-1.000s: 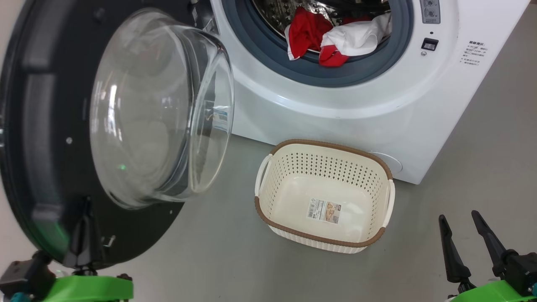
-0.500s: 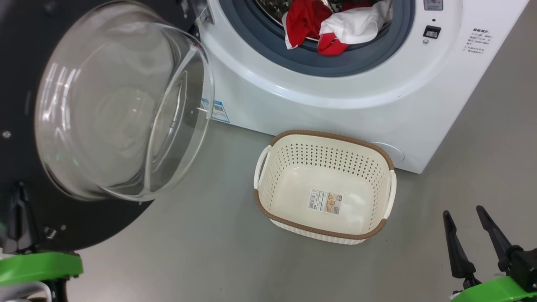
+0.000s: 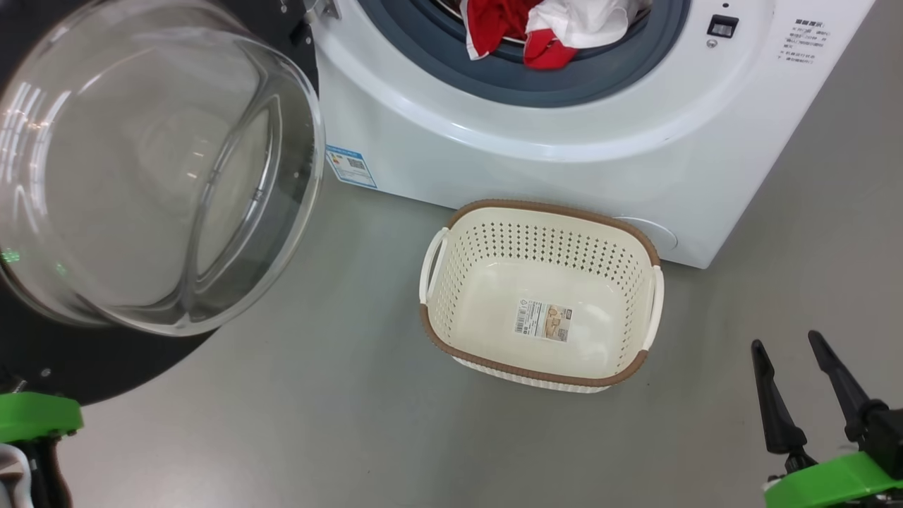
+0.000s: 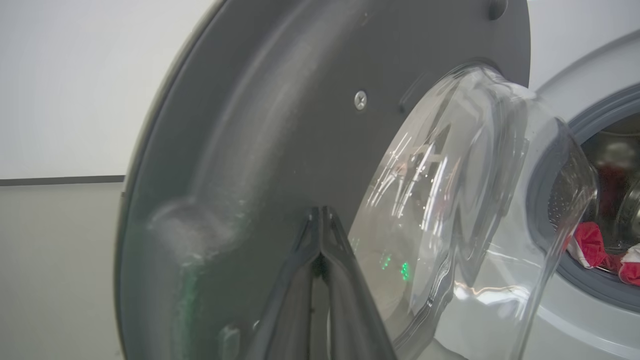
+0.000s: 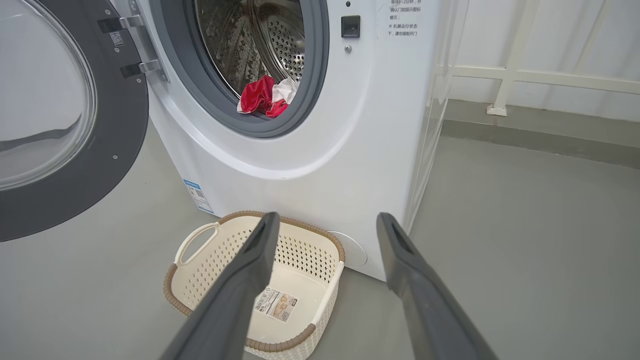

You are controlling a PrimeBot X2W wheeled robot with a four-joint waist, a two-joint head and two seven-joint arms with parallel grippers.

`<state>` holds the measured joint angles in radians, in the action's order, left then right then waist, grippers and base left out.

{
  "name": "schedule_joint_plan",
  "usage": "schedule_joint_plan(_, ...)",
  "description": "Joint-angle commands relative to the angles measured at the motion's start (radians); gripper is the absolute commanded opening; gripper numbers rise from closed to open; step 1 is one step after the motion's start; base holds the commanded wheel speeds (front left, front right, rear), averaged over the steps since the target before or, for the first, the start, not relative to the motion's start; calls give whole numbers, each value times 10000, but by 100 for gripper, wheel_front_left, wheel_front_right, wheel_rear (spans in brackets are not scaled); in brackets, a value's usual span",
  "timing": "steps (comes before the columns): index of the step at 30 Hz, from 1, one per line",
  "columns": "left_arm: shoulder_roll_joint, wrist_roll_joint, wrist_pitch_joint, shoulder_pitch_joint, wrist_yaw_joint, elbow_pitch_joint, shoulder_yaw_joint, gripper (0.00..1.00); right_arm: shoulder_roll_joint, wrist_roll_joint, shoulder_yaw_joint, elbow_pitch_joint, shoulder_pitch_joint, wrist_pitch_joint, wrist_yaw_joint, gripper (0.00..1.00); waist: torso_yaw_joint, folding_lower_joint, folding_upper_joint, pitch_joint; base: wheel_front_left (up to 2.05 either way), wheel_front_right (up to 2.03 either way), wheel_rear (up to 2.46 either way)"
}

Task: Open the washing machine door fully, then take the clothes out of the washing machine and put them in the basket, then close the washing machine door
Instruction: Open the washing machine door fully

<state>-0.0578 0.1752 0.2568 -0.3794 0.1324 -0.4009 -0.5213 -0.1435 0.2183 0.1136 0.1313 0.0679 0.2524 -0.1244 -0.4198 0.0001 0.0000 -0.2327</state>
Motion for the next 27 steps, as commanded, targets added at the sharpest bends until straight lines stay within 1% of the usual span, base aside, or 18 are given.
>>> schedule_joint_plan(1,-643,-108,49,-303,-22,115,-433,0,-178,-95,-250,-277,-374,93,-63,100,30,-1,0,-56,0,0,0)
schedule_joint_plan(9,-812,-62,49,-594,-19,-301,-775,0,-218,-96,-275,-271,-441,93,-63,100,92,-1,0,-151,0,0,0)
schedule_joint_plan(14,-841,-17,49,-621,-19,-371,-824,0,-212,-93,-271,-243,-475,93,-63,100,111,-1,0,-132,0,0,0)
schedule_joint_plan(27,-751,283,49,-56,-18,-150,-257,0,-158,-47,-362,-210,-493,93,-63,100,163,-1,0,232,0,0,0)
